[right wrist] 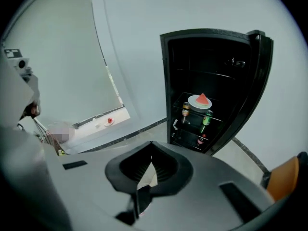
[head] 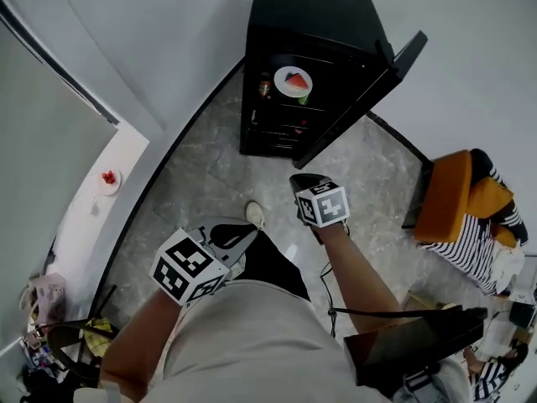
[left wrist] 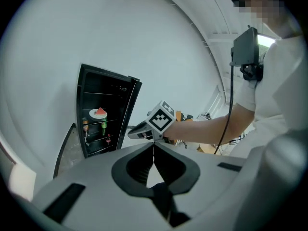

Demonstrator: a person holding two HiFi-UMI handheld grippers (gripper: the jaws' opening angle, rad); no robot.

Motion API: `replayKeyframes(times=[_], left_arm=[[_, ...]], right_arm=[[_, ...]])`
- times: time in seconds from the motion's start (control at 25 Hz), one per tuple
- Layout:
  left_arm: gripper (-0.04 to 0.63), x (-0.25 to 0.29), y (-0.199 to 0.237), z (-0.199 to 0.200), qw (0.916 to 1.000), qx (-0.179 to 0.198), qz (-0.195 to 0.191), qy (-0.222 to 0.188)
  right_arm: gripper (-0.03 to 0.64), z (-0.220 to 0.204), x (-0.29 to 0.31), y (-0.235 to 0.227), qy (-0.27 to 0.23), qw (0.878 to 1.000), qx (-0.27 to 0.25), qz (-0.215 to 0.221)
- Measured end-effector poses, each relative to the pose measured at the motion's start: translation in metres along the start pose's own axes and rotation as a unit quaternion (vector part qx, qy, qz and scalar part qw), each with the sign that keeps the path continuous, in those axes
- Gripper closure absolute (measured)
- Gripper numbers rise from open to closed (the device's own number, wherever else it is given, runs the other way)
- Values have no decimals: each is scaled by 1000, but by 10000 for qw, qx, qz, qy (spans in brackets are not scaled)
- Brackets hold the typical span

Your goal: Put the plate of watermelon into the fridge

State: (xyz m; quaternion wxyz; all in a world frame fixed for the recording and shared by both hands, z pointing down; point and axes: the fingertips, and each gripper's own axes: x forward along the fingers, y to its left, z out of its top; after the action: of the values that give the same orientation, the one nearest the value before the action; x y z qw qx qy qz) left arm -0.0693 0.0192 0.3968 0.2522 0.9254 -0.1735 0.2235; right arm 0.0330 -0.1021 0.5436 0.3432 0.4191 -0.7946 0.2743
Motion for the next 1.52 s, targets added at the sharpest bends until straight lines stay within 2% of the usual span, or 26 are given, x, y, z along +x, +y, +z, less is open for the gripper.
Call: replayKeyframes(times=[0.32,0.52,1.04,1.52], left_arm=[[583,-37,-32,-54,9997,-144,136,-130],[583,-47,-41,-76,9997,-150,175,-82],[583,-62,-58,-99,9996,-256,116,-81],[583,-60,-64,-109,9995,-272,173,-25]], right_arm=[[601,-33,-79,100,-315,9985,-279,363],[601,-50,-119,141,-539,9967,-219,567],[602,-59,-160,194,-720,9927,-648,720],[603,-64,-164,212,-787,9889,-950,823]])
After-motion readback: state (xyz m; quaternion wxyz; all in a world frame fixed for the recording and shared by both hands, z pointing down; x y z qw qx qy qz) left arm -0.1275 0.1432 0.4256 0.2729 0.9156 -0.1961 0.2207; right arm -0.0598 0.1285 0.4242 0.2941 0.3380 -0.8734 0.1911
